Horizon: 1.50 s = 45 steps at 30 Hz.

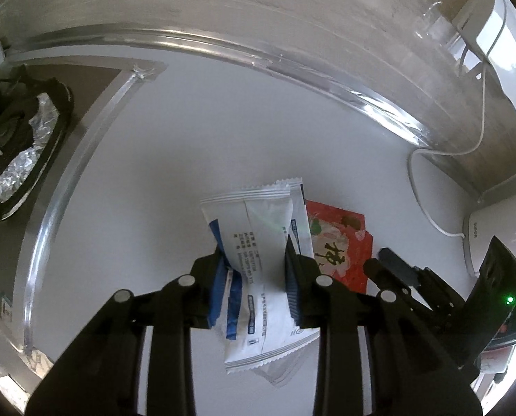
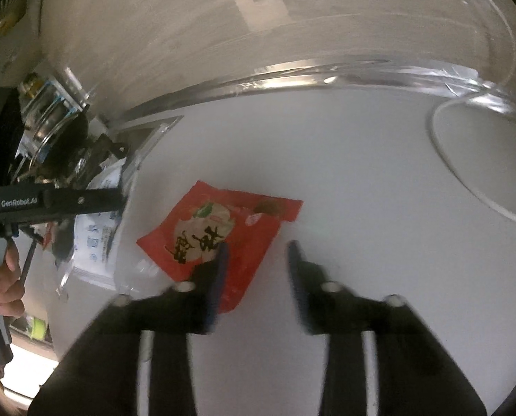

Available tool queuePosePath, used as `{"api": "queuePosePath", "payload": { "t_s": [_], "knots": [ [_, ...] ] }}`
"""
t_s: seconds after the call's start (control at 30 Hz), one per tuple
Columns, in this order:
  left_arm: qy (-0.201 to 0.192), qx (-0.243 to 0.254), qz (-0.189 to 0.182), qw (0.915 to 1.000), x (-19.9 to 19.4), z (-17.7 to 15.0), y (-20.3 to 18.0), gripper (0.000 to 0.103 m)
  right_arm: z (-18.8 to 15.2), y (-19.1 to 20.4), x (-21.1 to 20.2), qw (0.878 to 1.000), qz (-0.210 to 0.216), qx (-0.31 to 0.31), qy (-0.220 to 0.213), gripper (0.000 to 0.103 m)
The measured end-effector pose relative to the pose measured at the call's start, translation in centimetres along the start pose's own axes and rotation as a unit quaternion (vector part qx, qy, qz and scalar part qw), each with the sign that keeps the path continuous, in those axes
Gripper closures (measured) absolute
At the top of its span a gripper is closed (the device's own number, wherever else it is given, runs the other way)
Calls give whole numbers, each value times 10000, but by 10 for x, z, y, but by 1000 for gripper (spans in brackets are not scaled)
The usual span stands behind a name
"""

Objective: Collect trash

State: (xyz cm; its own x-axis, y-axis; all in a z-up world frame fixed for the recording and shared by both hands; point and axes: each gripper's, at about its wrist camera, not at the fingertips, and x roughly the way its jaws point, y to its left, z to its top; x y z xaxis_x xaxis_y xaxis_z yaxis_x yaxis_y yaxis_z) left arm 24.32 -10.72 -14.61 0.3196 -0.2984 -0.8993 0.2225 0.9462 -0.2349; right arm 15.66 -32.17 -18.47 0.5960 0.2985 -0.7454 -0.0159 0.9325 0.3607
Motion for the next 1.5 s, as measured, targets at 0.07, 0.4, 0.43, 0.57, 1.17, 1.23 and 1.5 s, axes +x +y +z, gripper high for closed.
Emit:
{"api": "queuePosePath", "payload": {
  "t_s": [0.07, 0.4, 0.43, 0.57, 1.17, 1.23, 1.5],
  "knots": [
    [-12, -2, 14, 10000, -1, -2, 4, 74, -1, -3, 3, 9999, 109, 110, -19, 55],
    [-19, -56, 164, 9998, 5, -5, 10, 74, 5, -2, 20, 9978, 529, 370, 137, 85],
    [-38, -56, 179, 9998, 4, -5, 11, 74, 6, 1, 19, 9983, 463, 327, 121, 91],
    [-78, -94, 221, 9997, 0, -6, 17, 74, 8, 7, 13, 9989, 413, 224, 39, 97],
    [-507, 26, 1, 9987, -66, -62, 67, 74, -43, 126, -77, 9931, 173, -1079, -436, 99],
    [-520, 40, -66, 9986, -77, -75, 78, 74, -55, 141, -86, 9926, 168, -1121, -434, 99],
    [-478, 152, -334, 9982, -109, -122, 105, 74, -109, 197, -113, 9937, 130, -1035, -416, 99]
  ]
}}
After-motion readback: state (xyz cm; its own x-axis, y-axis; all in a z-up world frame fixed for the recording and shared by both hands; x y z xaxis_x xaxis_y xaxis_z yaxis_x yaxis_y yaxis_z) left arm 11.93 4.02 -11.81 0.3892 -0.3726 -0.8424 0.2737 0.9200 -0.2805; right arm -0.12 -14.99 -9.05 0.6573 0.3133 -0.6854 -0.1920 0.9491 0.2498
